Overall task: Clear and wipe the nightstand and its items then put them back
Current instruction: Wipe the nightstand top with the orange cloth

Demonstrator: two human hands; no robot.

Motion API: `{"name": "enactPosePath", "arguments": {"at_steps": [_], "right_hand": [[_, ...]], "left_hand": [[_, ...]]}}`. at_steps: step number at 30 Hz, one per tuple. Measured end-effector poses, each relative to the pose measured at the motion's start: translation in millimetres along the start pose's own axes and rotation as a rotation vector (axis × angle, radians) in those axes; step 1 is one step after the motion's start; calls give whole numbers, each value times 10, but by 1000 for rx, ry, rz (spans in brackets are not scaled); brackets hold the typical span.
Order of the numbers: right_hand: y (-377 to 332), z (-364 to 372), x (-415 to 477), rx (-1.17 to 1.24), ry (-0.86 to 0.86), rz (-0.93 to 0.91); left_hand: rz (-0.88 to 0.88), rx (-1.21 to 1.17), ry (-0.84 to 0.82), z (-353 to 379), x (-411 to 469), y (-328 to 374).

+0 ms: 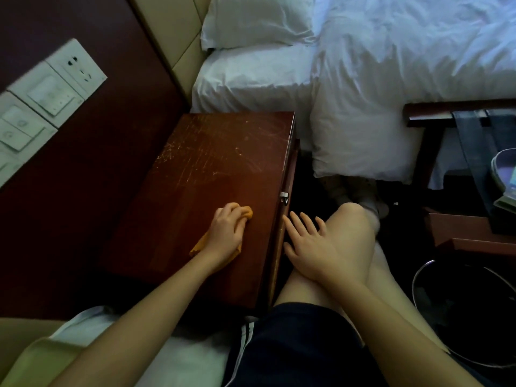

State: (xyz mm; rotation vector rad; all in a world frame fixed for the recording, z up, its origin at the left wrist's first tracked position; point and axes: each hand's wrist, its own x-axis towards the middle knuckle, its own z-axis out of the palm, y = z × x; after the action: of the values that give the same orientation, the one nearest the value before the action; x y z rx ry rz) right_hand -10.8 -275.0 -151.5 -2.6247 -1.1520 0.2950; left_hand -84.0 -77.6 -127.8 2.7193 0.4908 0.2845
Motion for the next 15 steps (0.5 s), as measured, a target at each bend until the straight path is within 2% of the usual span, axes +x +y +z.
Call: {"name": "enactPosePath", "arguments": {"at_steps": [4,7,10,15], "right_hand": [[-36,3,-1,-25,7,-19],[-34,-6,-13,-37,7,-8],[-13,-10,-11,-33,20,17],[-39,22,5,-32,49,18]], "left_hand": [[-243,1,117,39,267,-13],[-319,-3,165,116,449,180],[-211,-5,120,198,500,352],[143,-60,-38,152,221,321]]}}
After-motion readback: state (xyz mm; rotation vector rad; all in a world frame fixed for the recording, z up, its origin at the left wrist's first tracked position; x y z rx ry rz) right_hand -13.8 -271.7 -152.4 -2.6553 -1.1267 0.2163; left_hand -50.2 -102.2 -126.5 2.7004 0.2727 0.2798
